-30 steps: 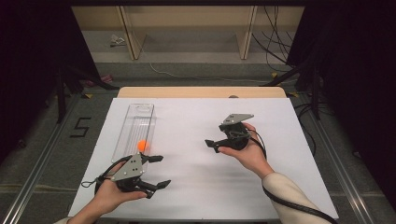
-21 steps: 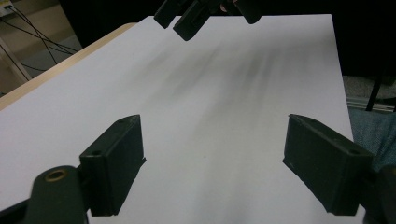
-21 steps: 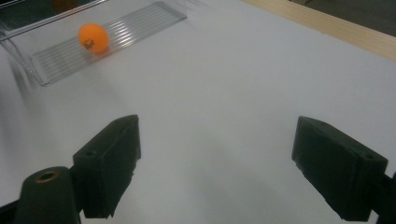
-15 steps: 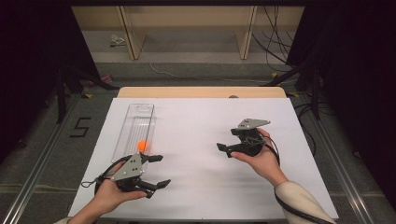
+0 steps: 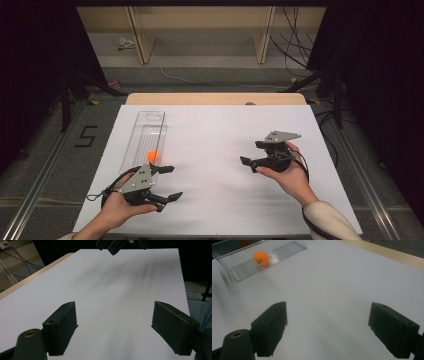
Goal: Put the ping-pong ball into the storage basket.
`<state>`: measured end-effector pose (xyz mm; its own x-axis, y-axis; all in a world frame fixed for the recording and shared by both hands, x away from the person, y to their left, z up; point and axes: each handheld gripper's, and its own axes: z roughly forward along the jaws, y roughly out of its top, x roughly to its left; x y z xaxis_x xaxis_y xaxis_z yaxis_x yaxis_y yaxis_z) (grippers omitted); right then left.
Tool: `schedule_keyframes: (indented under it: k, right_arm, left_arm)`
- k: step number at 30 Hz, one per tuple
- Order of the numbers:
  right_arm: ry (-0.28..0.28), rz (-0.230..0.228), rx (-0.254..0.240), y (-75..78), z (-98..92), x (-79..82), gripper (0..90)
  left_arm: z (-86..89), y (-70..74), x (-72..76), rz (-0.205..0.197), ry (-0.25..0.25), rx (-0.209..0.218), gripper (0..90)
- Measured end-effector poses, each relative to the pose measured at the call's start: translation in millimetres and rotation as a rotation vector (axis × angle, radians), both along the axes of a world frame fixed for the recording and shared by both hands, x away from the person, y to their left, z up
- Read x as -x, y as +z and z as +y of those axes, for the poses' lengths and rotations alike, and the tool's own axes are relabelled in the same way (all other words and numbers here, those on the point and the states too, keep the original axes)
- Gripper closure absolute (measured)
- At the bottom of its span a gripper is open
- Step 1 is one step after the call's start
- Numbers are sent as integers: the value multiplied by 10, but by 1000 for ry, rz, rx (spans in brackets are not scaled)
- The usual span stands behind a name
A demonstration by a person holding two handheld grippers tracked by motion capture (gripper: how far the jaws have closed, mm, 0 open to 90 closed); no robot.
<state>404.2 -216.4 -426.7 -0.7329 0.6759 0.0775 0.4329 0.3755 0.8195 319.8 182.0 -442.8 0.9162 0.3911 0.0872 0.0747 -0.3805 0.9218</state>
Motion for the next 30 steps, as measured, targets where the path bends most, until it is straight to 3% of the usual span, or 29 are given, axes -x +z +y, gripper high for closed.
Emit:
schedule_keyframes:
  k: [30]
  right_arm:
    - [-27,-3,-21,-25,-370,313,164]
  left_arm:
    - [4,-4,-3,5,6,1,195]
